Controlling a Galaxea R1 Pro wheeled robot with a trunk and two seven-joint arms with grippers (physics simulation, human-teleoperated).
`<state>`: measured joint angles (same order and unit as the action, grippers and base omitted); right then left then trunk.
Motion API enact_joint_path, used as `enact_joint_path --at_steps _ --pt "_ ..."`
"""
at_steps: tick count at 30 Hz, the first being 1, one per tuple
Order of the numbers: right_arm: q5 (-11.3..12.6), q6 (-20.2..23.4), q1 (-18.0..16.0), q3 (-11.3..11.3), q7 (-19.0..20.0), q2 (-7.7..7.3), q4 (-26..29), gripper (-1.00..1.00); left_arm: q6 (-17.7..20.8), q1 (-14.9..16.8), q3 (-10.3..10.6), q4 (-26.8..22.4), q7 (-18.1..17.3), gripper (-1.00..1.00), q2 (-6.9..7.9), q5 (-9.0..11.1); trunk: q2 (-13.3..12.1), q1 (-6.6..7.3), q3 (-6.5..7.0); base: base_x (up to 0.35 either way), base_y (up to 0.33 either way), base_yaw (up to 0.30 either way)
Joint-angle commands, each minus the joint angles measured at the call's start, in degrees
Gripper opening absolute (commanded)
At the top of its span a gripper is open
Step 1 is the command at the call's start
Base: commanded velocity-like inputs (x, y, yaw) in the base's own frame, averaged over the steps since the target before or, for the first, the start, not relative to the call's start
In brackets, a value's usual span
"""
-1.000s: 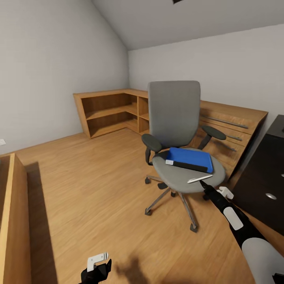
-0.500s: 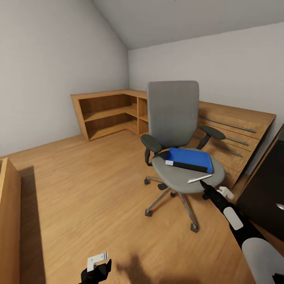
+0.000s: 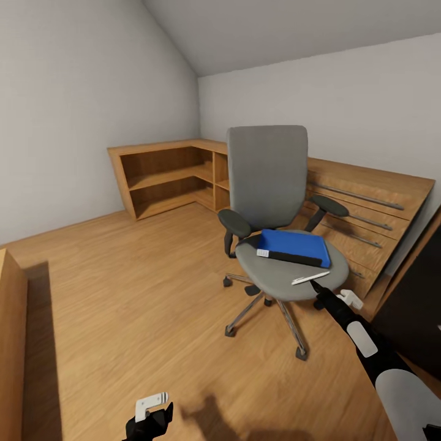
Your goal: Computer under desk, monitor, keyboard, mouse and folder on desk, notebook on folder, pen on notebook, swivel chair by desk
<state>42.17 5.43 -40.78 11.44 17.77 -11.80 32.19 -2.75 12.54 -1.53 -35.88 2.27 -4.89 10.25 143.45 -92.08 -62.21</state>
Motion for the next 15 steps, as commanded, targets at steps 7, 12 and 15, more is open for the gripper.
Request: enact_joint_path --at_steps 7,12,15 --pt "0.19 0.46 0.00 0.11 0.16 0.05 -3.54 1.00 -0.15 0.02 -0.06 0.02 0.10 1.00 -0.03 0.38 0.01 -0.01 -0.05 0.025 0.000 0.000" --pt "0.19 0.40 0.00 0.09 0.16 0.08 -3.54 1.00 -0.15 0.02 -0.01 0.02 0.10 1.00 -0.03 0.36 0.01 -0.01 -0.05 0.002 0.000 0.000" --pt "0.19 0.38 0.00 0.08 0.10 0.10 -3.54 1.00 -0.15 0.02 0.00 0.02 0.10 1.00 -0.03 0.38 0.01 -0.01 -0.05 -0.019 0.000 0.000"
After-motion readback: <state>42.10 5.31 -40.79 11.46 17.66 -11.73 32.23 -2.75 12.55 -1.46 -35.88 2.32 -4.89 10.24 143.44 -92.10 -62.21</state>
